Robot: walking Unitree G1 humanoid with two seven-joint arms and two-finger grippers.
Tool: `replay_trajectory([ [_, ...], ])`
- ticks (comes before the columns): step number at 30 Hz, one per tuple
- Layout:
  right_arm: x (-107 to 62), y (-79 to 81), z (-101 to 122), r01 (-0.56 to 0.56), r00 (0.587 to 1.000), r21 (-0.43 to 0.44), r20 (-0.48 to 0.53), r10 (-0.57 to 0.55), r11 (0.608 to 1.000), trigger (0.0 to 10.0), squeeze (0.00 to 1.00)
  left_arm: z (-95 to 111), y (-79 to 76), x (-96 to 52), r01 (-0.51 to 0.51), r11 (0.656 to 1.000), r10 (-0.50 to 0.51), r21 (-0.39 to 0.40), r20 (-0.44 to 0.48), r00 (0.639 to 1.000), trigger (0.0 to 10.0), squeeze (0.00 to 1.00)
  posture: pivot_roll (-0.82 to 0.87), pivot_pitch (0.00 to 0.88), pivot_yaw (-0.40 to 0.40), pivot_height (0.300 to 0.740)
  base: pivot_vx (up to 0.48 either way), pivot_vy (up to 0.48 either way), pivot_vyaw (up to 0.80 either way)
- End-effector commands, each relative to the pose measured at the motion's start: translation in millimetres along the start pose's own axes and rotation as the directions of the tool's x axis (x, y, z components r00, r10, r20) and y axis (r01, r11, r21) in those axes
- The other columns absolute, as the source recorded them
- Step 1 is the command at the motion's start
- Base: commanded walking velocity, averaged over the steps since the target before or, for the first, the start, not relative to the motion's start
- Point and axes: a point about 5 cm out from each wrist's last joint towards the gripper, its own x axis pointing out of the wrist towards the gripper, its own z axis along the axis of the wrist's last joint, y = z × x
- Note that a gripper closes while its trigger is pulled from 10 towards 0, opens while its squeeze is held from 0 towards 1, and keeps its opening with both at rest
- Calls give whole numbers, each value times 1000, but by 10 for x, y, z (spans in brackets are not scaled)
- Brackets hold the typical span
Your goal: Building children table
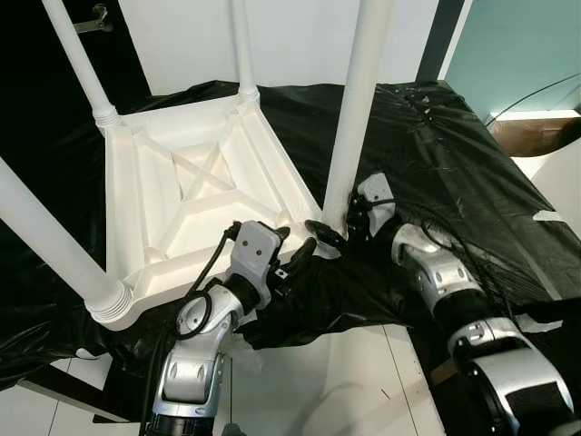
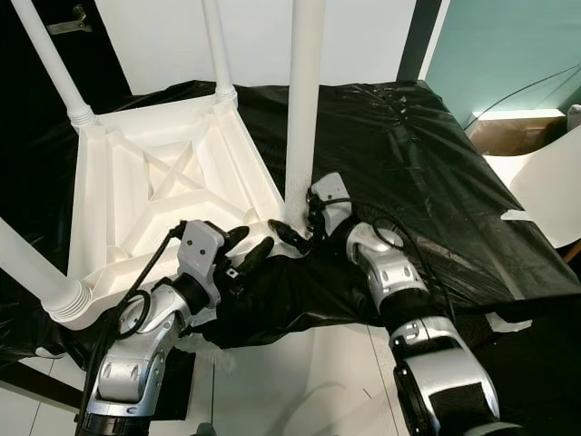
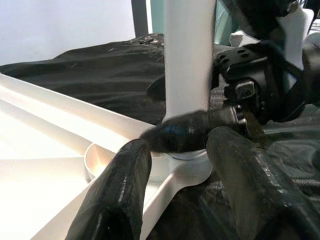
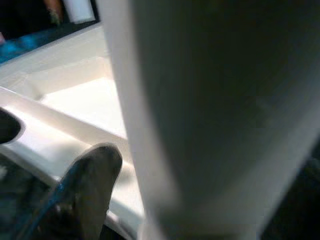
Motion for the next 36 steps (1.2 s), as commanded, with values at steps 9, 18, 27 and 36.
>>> replay_trajectory([
  [9,118,16,-5,-136,987,-52,-94,130,989,0,0,2,55,28,-79,997,79,5,-7,997,10000,0,73,0,-20,740,0,0,0],
  [18,64,15,-89,-152,983,-25,-106,148,988,0,0,-9,54,-11,-103,995,103,0,-8,995,10000,0,79,0,-34,740,0,0,0],
  [27,74,19,-167,58,994,11,-96,-56,998,10000,0,-33,10,-20,-90,996,90,-18,-20,996,10000,0,55,0,-26,740,0,0,0],
  [36,188,335,-281,266,961,160,-119,-249,951,10000,0,-43,-11,-29,-83,996,82,-26,-28,996,10000,0,46,3,-12,740,0,0,0],
])
